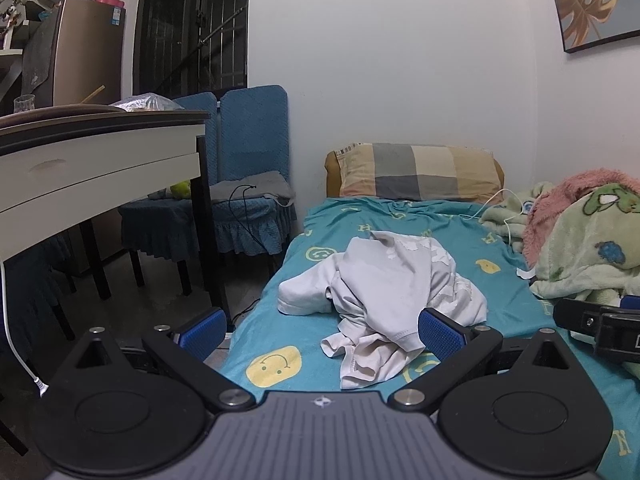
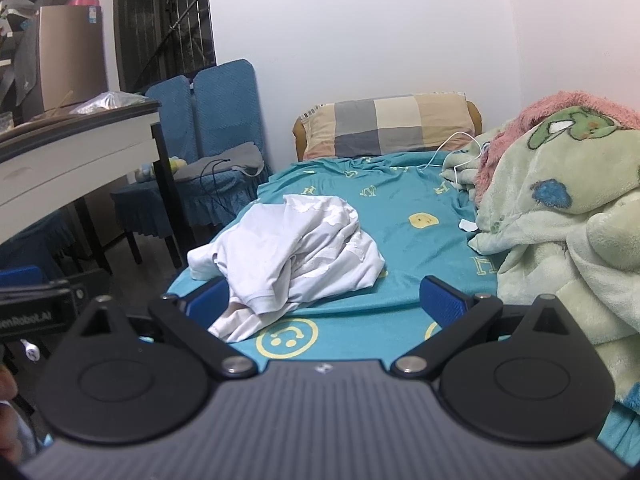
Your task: Fold clothes
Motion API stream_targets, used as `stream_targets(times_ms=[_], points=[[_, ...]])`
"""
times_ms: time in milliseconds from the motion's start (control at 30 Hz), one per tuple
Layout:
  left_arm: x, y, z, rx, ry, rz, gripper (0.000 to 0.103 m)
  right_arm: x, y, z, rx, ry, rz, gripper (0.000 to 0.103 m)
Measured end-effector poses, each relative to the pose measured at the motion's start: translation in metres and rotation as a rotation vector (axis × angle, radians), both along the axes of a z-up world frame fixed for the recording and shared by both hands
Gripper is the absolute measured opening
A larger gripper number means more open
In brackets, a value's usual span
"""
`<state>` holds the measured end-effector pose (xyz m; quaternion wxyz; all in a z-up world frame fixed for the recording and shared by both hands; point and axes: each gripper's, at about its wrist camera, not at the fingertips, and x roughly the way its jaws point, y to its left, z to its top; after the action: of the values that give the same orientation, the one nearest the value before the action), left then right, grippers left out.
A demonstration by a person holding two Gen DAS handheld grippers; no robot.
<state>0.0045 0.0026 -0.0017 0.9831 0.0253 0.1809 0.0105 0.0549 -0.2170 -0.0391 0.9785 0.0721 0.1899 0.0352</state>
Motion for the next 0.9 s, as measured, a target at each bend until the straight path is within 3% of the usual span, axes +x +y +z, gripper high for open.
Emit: stream_targets(times_ms=[300,600,900], points=[[-0.0002,-0.0004,0.0023,0.000,-0.026,0.016,0.103,-0.0011,0.0038,0.0044,-0.052,-0.022,-0.039,0.103],[-0.0056,-0.0025,0.0015,-0.005,-0.064,0.008,0.103,0.0021,-0.0043,0.0026,0.014,0.010,-0.025,0.103],[-0.0001,-0.0034,-0.0037,-0.011,-0.033,-0.005,0.102,0.0005,-0.0035,0.0017,0.039,0.009,-0.006,0.103]])
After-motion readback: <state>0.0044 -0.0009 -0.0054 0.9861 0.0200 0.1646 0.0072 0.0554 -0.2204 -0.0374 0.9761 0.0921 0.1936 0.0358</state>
